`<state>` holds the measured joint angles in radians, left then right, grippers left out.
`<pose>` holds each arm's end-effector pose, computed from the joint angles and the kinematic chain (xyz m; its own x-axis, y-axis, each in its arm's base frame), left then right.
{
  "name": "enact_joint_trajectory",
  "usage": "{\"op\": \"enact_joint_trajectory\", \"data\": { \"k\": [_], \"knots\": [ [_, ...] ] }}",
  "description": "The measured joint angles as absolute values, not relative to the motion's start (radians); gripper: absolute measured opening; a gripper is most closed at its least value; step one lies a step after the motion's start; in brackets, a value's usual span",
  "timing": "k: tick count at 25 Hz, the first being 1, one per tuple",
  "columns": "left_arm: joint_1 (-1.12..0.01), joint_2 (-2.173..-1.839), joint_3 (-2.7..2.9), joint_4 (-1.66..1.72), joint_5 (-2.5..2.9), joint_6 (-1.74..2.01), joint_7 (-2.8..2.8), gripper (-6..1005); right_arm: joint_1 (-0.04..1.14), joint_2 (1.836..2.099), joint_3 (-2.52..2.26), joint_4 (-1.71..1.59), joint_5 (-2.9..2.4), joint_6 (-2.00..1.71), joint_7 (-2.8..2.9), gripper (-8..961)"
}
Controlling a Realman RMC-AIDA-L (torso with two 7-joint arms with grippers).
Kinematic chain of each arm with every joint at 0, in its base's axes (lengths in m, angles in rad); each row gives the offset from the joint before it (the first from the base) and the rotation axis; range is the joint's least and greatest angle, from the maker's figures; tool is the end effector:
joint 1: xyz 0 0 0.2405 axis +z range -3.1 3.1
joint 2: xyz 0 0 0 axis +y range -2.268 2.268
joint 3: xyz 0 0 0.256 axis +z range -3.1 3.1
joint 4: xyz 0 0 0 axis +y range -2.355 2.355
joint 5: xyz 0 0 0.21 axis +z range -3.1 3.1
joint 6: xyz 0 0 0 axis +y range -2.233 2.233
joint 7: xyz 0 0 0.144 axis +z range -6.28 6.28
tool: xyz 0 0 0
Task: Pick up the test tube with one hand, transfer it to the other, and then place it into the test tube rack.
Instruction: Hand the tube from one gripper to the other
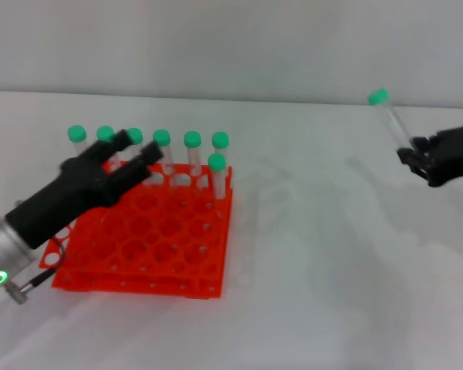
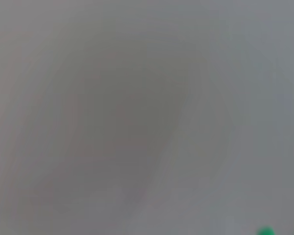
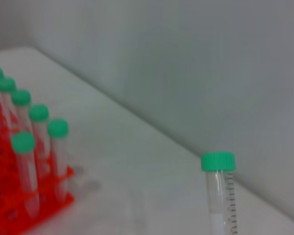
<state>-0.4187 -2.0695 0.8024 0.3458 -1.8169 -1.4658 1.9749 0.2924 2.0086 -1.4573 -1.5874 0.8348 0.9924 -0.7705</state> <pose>-0.2842 0.3180 0.0013 0.4225 0.2354 0.8753 0.7132 -0.6823 -0.1607 0.1794 0.3655 0.0490 0.9030 -0.3590 -0.2358 -0.4229 -0.6468 -0.6347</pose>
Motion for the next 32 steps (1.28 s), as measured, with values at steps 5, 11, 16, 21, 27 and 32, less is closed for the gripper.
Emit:
{"op": "enact_joint_trajectory", "data": {
  "k": [5,11,16,21,27,32],
  "knots": [
    [-0.487,-2.07,0.802,0.367,-1.691,-1.469,1.868,754,0.282,2.008,-1.478,-1.501,1.074,0.881,-1.029,204],
    [-0.557,-2.078,0.811,0.382,-1.642,-1.533,1.834,752,0.269,2.007,-1.483,-1.414,1.304,0.88,-1.267,209],
    [-0.574,-2.078,0.812,0.39,-1.67,-1.558,1.833,750,0.26,2.006,-1.498,-1.381,1.383,0.894,-1.369,214],
    [-0.59,-2.078,0.813,0.388,-1.678,-1.548,1.82,749,0.255,2.006,-1.522,-1.377,1.431,0.909,-1.415,218],
    [-0.623,-2.078,0.857,0.384,-1.673,-1.503,1.789,747,0.257,2.006,-1.575,-1.417,1.44,0.918,-1.418,223],
    [-0.642,-2.083,0.909,0.384,-1.676,-1.453,1.78,745,0.26,2.006,-1.595,-1.442,1.442,0.919,-1.413,228]
  ]
}}
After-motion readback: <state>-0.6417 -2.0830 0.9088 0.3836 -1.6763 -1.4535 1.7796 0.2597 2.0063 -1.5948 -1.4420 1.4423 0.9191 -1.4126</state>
